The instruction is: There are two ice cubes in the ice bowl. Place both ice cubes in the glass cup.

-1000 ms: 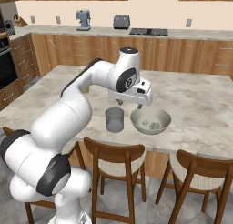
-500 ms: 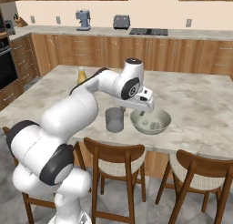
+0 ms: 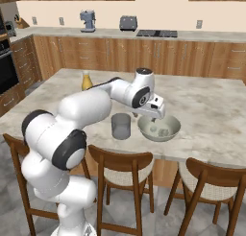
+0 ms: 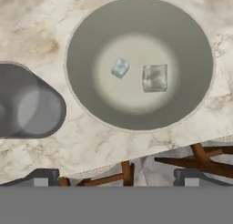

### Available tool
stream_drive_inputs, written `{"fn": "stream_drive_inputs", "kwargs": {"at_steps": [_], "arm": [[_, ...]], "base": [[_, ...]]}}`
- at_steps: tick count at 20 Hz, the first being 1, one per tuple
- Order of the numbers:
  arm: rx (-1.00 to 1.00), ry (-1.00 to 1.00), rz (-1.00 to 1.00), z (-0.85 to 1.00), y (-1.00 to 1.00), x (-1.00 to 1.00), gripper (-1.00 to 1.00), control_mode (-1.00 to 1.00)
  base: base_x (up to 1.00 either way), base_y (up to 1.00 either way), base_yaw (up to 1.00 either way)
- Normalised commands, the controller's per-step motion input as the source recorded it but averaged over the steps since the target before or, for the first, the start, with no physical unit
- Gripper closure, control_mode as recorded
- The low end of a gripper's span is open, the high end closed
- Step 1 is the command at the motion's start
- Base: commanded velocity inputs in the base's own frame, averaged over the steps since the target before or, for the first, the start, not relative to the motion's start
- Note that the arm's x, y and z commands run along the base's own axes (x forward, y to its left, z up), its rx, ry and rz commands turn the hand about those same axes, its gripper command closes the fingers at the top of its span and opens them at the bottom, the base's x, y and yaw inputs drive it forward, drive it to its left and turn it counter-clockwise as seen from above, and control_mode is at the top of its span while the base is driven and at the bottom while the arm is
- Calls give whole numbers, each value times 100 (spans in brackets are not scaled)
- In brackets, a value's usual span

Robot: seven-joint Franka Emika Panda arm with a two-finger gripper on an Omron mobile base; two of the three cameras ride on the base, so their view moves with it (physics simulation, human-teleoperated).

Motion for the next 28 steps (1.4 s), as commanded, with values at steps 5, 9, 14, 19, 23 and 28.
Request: {"fn": "stream_drive_inputs", "kwargs": {"at_steps": [5, 9, 14, 19, 23, 28], "arm": [[-1, 0, -5, -37, -2, 37, -100, -100], [1, 0, -21, -40, -2, 3, -100, -100], [7, 0, -24, -16, 0, 5, -100, -100], [5, 0, -16, -20, 0, 2, -100, -100], [1, -2, -2, -15, -12, 9, -100, -100], [0, -5, -2, -31, -25, 26, -100, -100]], "base": [[0, 0, 0], [0, 0, 0], [0, 0, 0], [0, 0, 0], [0, 0, 0], [0, 0, 0]]}}
